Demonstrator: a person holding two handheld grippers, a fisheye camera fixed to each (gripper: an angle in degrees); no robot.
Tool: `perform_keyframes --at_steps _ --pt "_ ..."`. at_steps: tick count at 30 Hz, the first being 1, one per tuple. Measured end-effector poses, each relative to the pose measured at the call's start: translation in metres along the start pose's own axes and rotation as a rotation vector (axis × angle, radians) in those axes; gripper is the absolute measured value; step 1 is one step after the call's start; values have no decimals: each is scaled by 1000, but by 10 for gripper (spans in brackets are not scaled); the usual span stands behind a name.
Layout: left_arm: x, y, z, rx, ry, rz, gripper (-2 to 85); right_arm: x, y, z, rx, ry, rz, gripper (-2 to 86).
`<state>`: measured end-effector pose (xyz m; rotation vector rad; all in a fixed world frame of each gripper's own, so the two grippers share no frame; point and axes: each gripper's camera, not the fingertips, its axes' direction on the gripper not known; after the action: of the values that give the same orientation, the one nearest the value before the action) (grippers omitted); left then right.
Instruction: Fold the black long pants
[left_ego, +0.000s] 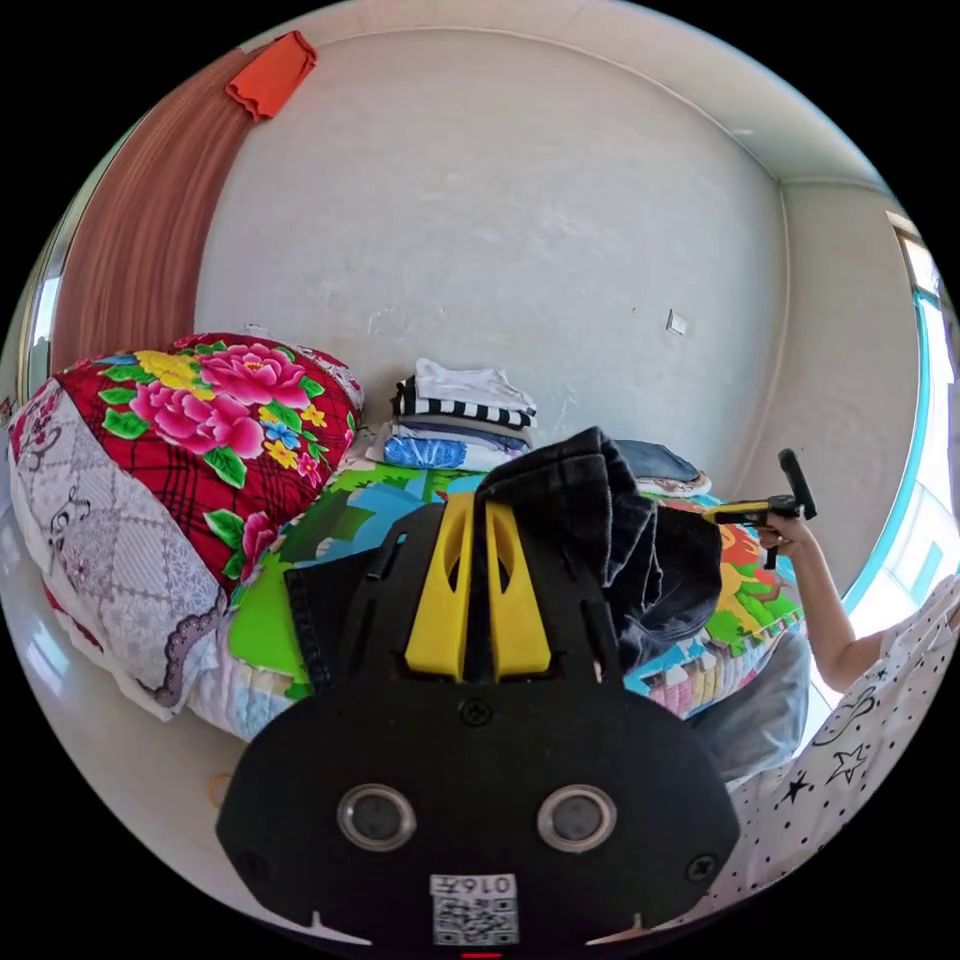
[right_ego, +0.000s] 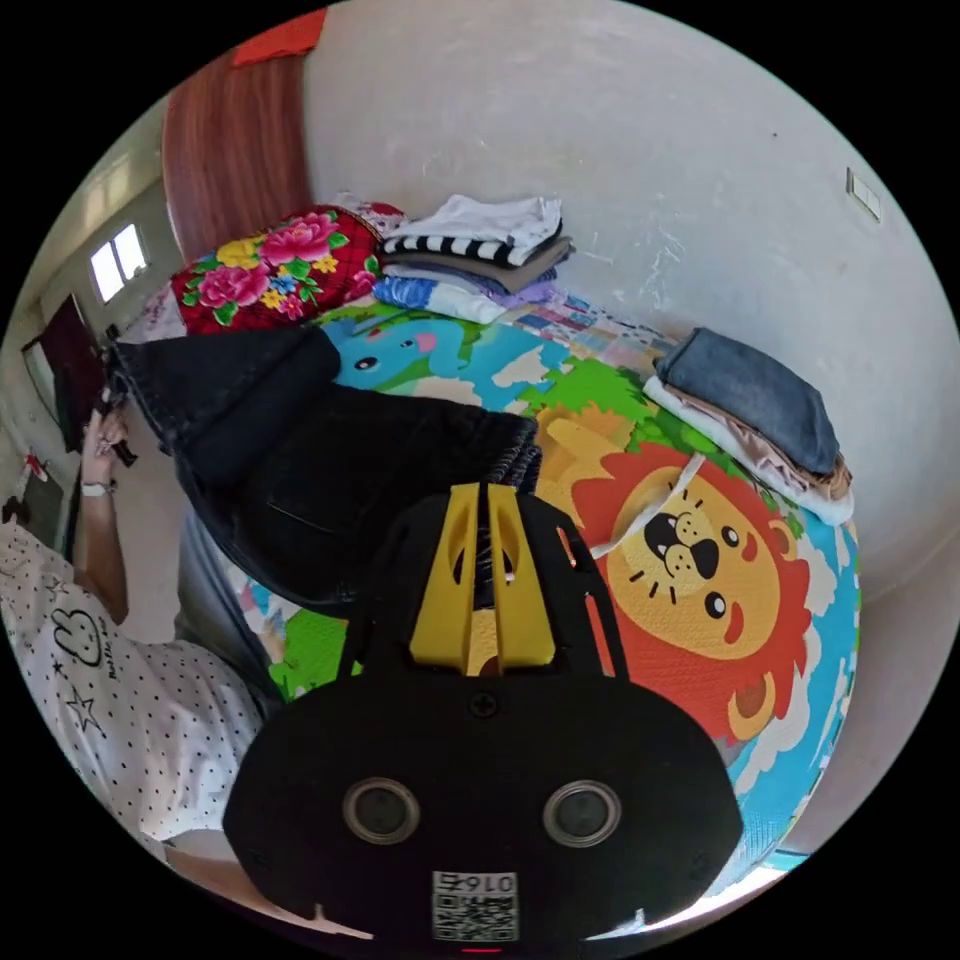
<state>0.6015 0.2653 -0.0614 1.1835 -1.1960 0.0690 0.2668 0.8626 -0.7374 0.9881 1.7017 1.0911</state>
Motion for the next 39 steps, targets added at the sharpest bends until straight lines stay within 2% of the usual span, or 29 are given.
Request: perform_keyframes --at_steps 3,4,5,7,9,13,15,19,21,26,30,32,34,35,37,39 --pt "-8 -37 1 15 -27 33 -9 29 -13 -22 107 -153 -39 13" --pt "-9 -50 -2 16 -24 46 -9 38 -21 -17 79 -158 -69 14" --pt "-9 -59 -6 19 -20 65 -9 44 -26 -11 48 -144 -70 14" --pt "-8 -64 -16 26 -42 92 -9 76 -40 13 0 9 53 20" --pt "-13 -63 -28 37 -77 83 -9 100 -46 31 -30 22 88 37" --pt "-50 -51 -63 66 -114 -17 -9 164 -59 85 -166 -279 189 107" --pt "-68 -45 -82 89 -152 -69 -9 187 -60 106 -201 -351 251 112" --pt "-93 -43 -108 105 -205 -99 -9 216 -60 141 -277 -433 306 90" --pt "-97 -52 -107 76 -223 -64 -9 218 -59 137 -258 -379 277 57" --pt "-102 -138 -79 121 -268 93 -9 223 -83 49 -30 -441 190 22" --pt "-129 -241 -45 140 -177 52 -10 222 -136 -67 193 -369 158 14" --pt "-130 -309 -51 223 -361 86 -9 221 -156 -131 322 -295 152 12" --pt "-129 -344 -75 340 -426 73 -9 206 -167 -228 498 -29 44 11" --pt "-132 -355 -97 445 -392 34 -9 208 -166 -252 536 -6 49 11" --pt "-142 -357 -120 572 -339 -41 -9 226 -143 -342 731 29 106 11" --pt "-156 -348 -130 627 -256 -54 -9 232 -107 -393 891 134 104 12"
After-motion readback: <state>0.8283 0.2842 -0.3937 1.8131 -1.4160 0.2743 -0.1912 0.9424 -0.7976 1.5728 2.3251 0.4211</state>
